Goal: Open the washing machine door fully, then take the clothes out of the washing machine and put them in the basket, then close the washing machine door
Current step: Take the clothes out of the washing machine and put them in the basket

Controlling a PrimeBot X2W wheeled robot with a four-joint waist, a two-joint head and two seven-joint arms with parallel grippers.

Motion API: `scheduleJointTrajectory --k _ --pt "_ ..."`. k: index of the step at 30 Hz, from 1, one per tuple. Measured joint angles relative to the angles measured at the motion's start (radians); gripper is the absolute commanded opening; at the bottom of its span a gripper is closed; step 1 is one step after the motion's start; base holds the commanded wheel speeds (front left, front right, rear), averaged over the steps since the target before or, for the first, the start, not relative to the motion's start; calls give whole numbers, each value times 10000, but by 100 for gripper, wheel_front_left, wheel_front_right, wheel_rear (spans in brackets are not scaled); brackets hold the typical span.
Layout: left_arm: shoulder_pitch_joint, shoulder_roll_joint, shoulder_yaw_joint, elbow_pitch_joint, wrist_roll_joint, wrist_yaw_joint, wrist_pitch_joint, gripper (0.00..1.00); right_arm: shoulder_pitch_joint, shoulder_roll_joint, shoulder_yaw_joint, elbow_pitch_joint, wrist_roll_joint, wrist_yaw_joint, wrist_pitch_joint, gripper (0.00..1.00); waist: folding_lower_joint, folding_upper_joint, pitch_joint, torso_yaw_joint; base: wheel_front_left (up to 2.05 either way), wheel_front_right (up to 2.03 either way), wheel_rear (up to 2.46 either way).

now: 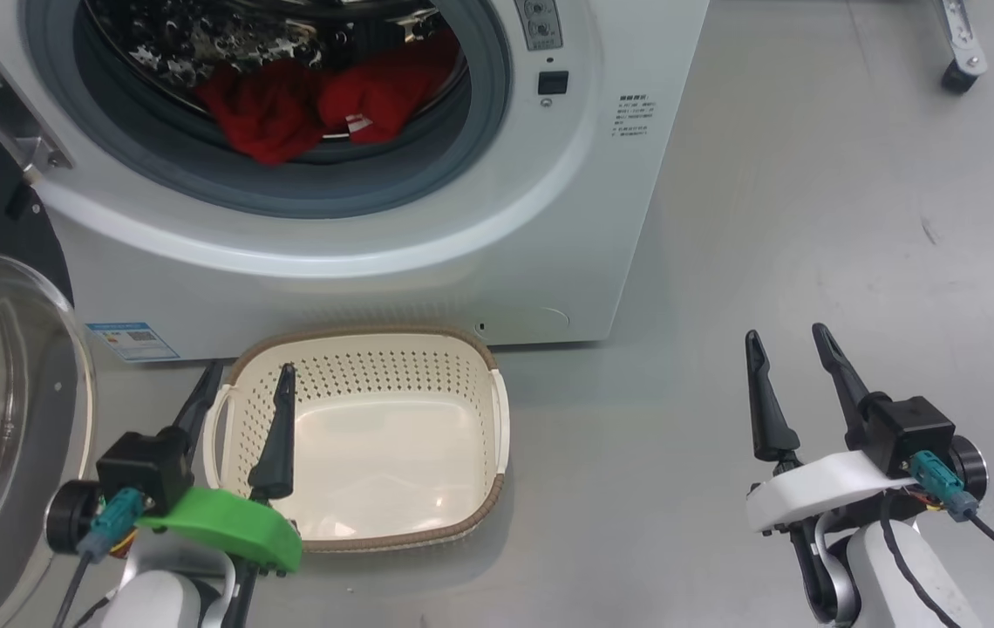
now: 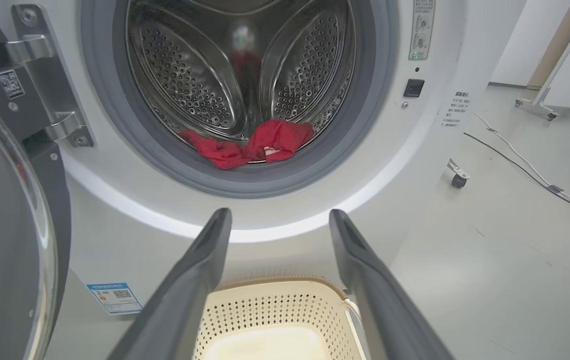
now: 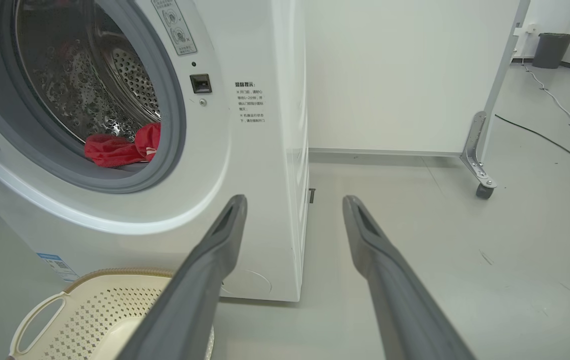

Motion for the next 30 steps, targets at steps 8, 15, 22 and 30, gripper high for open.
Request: scheduleJointTrajectory --k 8,15,22,30 --pt "-1021 56 13 288 -77 -71 378 100 -587 -2 257 -353 -12 0 0 100 0 0 993 -145 0 0 0" --pt "-2372 276 165 658 -86 -232 640 100 -1105 -10 531 -606 71 -2 0 100 0 0 1930 -436 0 0 0" --pt "-3919 512 571 1097 -370 -451 1170 100 -1673 -21 807 -905 303 -79 -2 100 0 0 2881 -848 0 0 0" --pt "-5962 949 988 1735 -941 -769 2243 100 -2419 -36 1220 -1172 830 -222 -2 100 1 0 3957 -1408 0 0 0"
